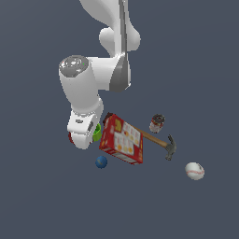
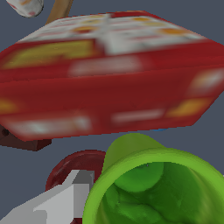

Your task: Pick up a designated object from a clutter of objects.

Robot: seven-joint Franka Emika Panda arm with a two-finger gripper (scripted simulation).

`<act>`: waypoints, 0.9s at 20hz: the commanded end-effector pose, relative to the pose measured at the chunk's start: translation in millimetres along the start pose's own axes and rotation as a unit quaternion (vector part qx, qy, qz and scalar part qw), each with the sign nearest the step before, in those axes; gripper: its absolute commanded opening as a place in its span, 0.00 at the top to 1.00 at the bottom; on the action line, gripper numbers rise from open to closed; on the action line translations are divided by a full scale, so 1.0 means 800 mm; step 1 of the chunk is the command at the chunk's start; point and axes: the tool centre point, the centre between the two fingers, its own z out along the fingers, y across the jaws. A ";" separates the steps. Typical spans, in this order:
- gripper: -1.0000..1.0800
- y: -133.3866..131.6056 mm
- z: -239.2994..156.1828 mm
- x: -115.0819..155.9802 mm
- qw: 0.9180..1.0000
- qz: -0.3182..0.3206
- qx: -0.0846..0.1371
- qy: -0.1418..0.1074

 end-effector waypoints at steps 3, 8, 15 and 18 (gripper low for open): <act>1.00 -0.026 -0.048 0.023 1.000 0.000 0.000 0.000; 1.00 -0.056 -0.103 0.049 1.000 -0.001 0.000 0.000; 1.00 -0.091 -0.174 0.082 1.000 -0.001 0.000 0.001; 1.00 -0.102 -0.197 0.093 1.000 -0.001 0.000 0.002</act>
